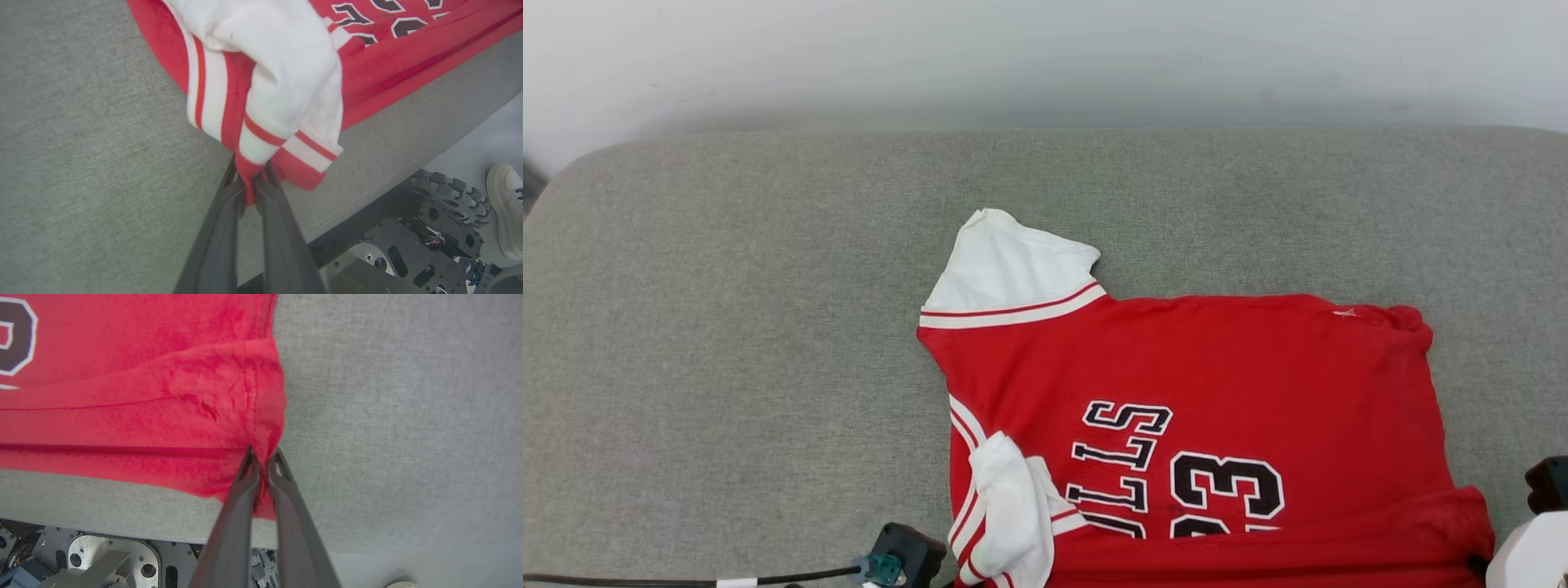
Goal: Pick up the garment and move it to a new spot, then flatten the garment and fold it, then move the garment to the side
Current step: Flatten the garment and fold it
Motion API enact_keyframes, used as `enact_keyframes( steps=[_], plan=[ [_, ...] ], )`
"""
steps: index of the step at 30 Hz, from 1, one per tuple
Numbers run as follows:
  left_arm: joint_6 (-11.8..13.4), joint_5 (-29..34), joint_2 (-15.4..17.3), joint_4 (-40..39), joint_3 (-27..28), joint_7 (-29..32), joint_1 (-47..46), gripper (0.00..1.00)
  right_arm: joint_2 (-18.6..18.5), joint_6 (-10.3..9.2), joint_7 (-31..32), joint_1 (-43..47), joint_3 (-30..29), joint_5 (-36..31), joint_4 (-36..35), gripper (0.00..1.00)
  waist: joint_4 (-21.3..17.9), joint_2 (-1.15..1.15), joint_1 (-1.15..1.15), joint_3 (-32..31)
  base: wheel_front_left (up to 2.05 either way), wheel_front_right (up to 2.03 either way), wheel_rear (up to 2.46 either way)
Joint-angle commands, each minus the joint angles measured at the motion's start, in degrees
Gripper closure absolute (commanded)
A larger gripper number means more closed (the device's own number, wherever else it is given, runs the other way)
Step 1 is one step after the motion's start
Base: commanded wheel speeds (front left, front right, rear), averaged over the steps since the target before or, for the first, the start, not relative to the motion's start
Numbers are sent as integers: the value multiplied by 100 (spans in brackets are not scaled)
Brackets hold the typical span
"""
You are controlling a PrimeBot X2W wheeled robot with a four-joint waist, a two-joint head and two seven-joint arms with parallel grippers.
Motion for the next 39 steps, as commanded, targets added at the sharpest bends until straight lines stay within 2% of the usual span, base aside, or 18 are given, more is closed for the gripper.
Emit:
enact_keyframes(
  steps=[1,4,5,7,8,9,10,16,21,24,27,30,31,36,39],
  plan=[
    [52,-28,22,32,7,-15,48,100,-1,-12,14,70,-66,-47,-31,100,3,0,1,11,0,0,0],
    [1,-6,-91,165,-53,-45,82,100,62,-11,38,131,-28,-103,-61,100,-3,0,1,31,0,0,0],
    [-26,4,-125,233,-73,-45,81,90,84,-11,42,126,-10,-112,-51,100,-5,0,1,42,0,0,0],
    [-75,14,-201,363,-90,-79,63,52,113,-11,53,97,19,-127,-19,100,-9,0,1,55,0,0,0],
    [-99,10,-237,407,-96,-100,53,18,122,-11,54,76,29,-136,1,100,-10,0,1,55,0,0,0],
    [-115,10,-274,457,-94,-120,42,0,134,-11,31,41,39,-128,17,77,-11,0,1,52,0,0,0],
    [-136,6,-306,506,-74,-164,37,0,131,-11,-7,9,60,-135,32,0,-9,0,1,45,0,0,0],
    [-160,45,-326,670,11,-398,13,0,76,-9,-220,-125,94,-116,43,0,-2,0,1,-102,0,0,0],
    [-246,19,-345,485,317,-954,-15,0,24,-9,-647,-287,67,71,-267,0,10,0,1,-322,0,0,0],
    [-189,109,-251,522,543,-1392,-13,0,-48,-9,-1091,-385,87,169,-484,0,1,0,1,-428,0,0,0],
    [-108,148,-292,490,885,-1999,1,0,-19,-9,-1701,-487,78,182,-641,0,-9,0,1,-495,0,0,0],
    [-200,405,-300,415,1229,-2336,-45,0,126,-9,-2358,-543,82,266,-734,0,-13,0,1,-520,0,0,0],
    [-269,609,-329,356,1371,-2386,-94,0,171,-9,-2618,-565,69,294,-770,0,-14,0,1,-518,0,0,0],
    [-413,1523,-928,-38,2727,-2401,462,0,395,-9,-3769,-487,52,187,-801,0,-13,0,1,-454,0,0,0],
    [-783,1979,-1161,-90,3237,-2404,710,0,564,-9,-4340,-523,10,106,-835,0,-46,0,1,-387,0,0,0]
  ],
)
